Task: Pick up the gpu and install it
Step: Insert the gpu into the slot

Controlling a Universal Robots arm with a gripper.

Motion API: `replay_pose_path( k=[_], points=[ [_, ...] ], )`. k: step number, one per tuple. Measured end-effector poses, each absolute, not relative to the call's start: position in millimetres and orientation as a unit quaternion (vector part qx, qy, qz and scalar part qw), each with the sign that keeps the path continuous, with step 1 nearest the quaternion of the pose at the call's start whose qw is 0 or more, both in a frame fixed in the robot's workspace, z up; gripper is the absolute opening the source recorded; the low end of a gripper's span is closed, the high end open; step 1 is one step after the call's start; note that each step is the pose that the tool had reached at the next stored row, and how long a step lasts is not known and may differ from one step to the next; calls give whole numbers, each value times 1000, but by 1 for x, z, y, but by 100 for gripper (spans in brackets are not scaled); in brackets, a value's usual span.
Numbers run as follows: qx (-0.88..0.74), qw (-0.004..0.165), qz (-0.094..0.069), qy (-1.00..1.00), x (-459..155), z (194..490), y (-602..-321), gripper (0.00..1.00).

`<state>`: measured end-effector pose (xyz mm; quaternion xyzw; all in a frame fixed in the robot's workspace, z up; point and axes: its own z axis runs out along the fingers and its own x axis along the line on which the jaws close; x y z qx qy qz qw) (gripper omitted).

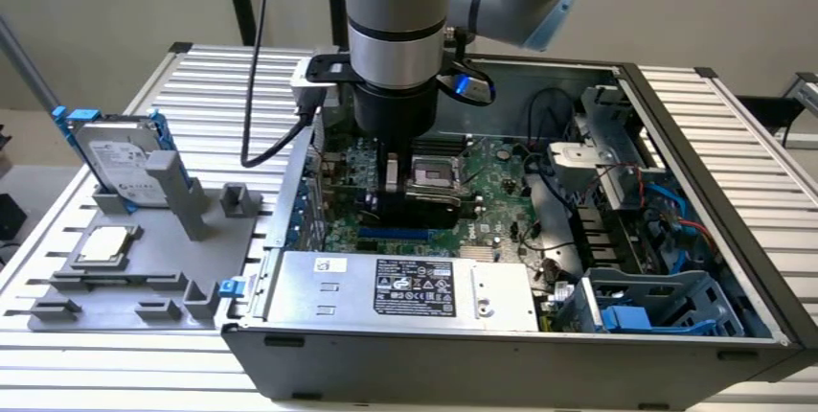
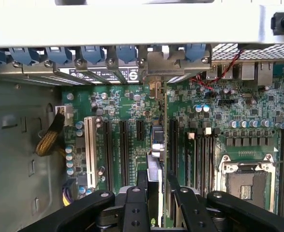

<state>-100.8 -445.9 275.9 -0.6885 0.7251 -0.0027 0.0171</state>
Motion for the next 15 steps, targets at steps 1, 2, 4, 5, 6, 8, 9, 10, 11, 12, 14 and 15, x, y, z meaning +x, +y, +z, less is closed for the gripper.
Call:
replay_pose_path(
  k=[1,2,4,5,6,8,9,10,11,12,14,15],
  points=[
    [-688,17,-3,725,-101,275,-446,26],
    [-688,17,-3,725,-101,275,-446,26],
    [-688,17,-3,725,-101,274,-446,26],
    [-689,17,-3,725,-101,273,-446,26],
    [-689,17,-3,725,-101,273,-446,26],
    [-689,17,-3,725,-101,271,-446,26],
    [-689,17,-3,724,-101,271,-446,26],
    [-690,17,-3,724,-101,270,-446,26],
    [-690,17,-3,723,-101,270,-446,26],
    [-692,17,-3,722,-101,270,-446,26],
    [-695,17,-3,719,-101,269,-446,26],
    [-698,17,-2,716,-101,269,-445,26]
  ],
)
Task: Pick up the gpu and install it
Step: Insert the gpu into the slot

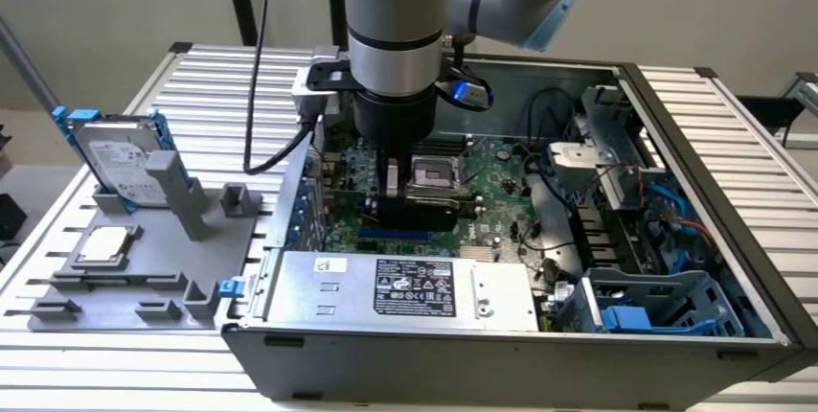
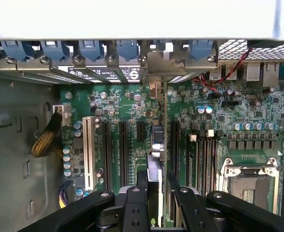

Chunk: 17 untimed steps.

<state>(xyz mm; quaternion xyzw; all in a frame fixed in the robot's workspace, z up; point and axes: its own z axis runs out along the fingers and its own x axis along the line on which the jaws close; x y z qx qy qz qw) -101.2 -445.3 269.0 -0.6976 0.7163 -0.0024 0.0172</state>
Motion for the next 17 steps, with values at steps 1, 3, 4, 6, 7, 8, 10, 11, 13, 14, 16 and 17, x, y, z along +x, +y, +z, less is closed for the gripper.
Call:
replay_pose_path(
  k=[1,3,4,6,7,8,10,11,13,14,16,17],
  points=[
    [-700,17,-2,714,-101,269,-445,26],
    [-703,17,-2,711,-101,269,-445,26],
    [-703,17,-2,711,-101,269,-445,26],
    [-703,17,-2,711,-102,269,-445,26],
    [-703,17,-2,711,-102,269,-445,26],
    [-703,17,-2,711,-102,268,-445,26],
    [-703,17,-2,711,-102,268,-445,26],
    [-702,17,-2,712,-102,268,-445,26],
    [-700,17,-2,713,-103,268,-445,26],
    [-700,17,-2,714,-104,267,-445,26],
    [-698,17,-2,716,-105,267,-445,26],
    [-697,17,-2,717,-105,267,-445,26]
  ],
)
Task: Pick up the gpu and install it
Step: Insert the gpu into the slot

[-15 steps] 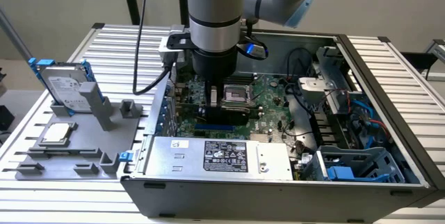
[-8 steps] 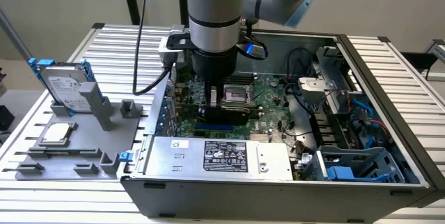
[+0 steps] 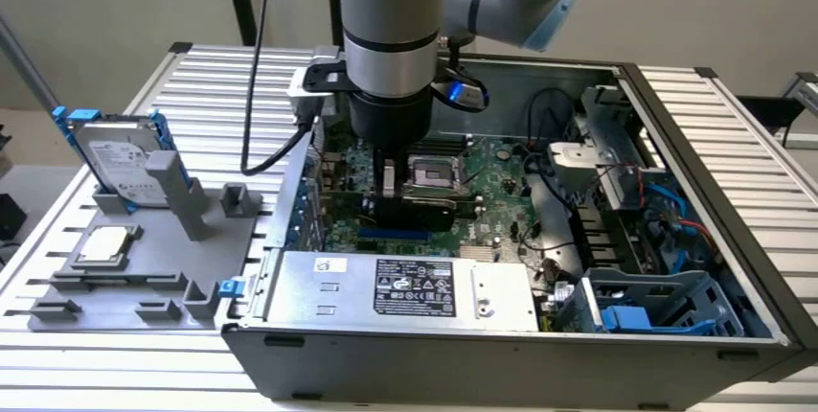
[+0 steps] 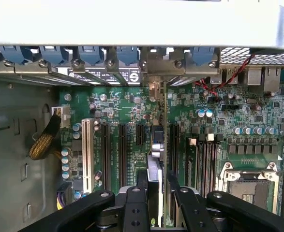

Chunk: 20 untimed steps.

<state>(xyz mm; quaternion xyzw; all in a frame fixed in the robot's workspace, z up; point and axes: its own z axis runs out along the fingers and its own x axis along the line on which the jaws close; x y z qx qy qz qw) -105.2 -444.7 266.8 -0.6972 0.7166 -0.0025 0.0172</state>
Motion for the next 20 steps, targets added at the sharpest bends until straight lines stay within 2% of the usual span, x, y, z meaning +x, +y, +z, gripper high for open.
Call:
replay_pose_path(
  k=[20],
  points=[
    [-695,17,-3,719,-106,261,-445,26]
  ],
)
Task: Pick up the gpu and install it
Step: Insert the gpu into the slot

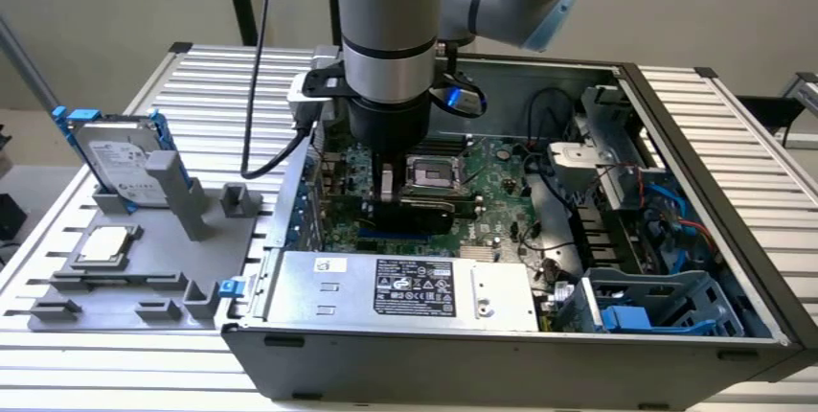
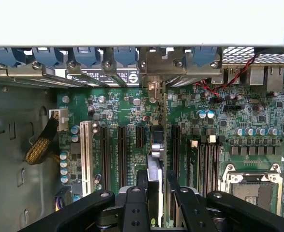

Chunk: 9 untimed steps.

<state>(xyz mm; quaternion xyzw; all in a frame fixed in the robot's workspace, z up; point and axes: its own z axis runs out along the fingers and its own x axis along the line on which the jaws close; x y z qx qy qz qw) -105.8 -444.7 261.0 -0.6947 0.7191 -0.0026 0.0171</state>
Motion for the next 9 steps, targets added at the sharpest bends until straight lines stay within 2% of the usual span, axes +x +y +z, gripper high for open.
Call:
replay_pose_path(
  k=[9],
  points=[
    [-693,17,-3,721,-106,259,-445,26]
  ],
)
